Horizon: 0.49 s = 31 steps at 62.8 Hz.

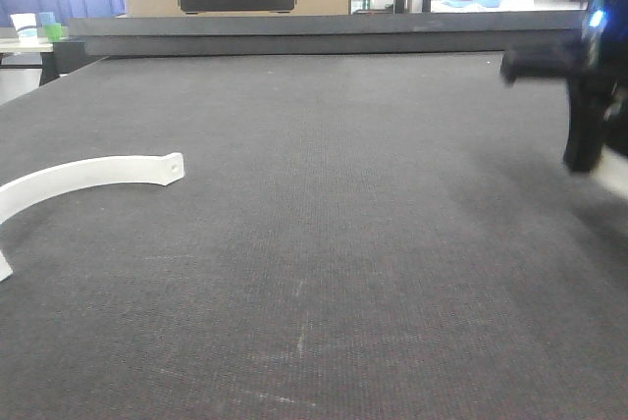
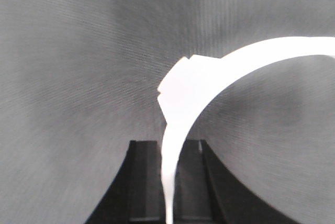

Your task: Grab PVC pipe and place in blue bin

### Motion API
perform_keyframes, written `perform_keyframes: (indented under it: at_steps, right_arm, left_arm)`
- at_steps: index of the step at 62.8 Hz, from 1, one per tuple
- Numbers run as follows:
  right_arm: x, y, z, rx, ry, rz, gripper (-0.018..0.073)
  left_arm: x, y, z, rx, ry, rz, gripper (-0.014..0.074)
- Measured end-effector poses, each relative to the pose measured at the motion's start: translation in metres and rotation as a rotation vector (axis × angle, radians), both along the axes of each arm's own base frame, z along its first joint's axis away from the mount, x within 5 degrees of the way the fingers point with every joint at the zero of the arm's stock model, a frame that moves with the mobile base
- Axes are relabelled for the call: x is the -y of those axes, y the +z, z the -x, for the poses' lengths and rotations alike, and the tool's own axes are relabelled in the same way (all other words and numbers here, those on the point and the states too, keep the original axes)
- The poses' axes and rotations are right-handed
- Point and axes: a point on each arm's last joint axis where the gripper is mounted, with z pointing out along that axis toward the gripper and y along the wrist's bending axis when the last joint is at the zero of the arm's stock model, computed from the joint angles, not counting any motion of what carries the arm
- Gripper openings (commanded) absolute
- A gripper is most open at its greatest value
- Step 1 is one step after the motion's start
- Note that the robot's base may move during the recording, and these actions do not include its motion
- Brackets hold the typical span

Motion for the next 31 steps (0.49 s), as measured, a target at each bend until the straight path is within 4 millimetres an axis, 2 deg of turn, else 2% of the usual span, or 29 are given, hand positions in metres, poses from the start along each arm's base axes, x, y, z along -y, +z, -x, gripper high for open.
perform_keyframes:
  at_steps: [7,13,21,31]
  right_arm:
    - [0.002,0.025,0.012,0.076,0.064,0.011,-0.0162]
    - [0.003,0.045,0.022,0.139,0.090,0.015,-0.0162]
    - [0.004,0.059,0.031,0.185,0.100,0.015,-0.0162]
    - [0.005,0.063,0.034,0.194,0.103,0.015,-0.0162]
  left_arm:
    - [0.001,0.005,-0.013,-0.052,-0.015,-0.001,-0.0111]
    - [0.002,0.001,-0.031,-0.151,-0.033,-0.006,-0.0111]
    - [-0.002,-0.017,-0.062,-0.262,-0.039,-0.067,-0.0111]
    - [-0.008,-0.046,-0.089,-0.358,-0.041,-0.143,-0.0111]
